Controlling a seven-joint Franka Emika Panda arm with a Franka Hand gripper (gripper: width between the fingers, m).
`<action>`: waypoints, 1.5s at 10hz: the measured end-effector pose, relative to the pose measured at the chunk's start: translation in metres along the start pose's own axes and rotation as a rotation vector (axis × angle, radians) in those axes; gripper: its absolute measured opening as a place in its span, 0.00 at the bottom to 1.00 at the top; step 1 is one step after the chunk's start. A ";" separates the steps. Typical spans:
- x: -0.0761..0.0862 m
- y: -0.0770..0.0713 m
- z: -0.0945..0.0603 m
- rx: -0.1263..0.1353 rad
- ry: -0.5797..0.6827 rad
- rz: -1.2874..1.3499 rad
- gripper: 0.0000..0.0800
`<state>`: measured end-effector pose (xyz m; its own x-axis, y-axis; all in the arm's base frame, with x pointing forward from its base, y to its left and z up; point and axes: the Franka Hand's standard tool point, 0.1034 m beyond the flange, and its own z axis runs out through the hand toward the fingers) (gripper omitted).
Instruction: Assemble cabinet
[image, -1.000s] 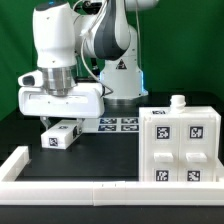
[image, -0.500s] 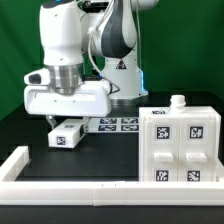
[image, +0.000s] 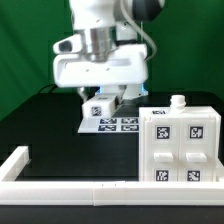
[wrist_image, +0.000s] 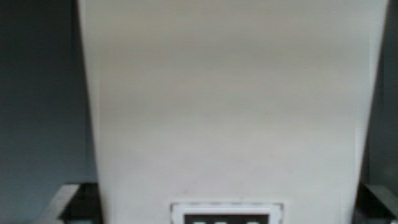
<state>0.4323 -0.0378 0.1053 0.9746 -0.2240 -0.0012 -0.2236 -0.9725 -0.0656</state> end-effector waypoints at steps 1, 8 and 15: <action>0.005 -0.015 -0.008 -0.003 -0.003 0.015 0.70; 0.041 -0.087 -0.045 0.015 0.010 0.112 0.70; 0.057 -0.104 -0.052 0.013 0.007 -0.008 0.70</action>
Offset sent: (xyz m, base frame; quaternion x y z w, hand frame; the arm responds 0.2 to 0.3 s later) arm 0.0419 0.0423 0.0328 0.0005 -0.0112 0.0625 0.9980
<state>0.5108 0.0469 0.1635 0.9763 -0.2164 0.0060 -0.2153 -0.9734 -0.0789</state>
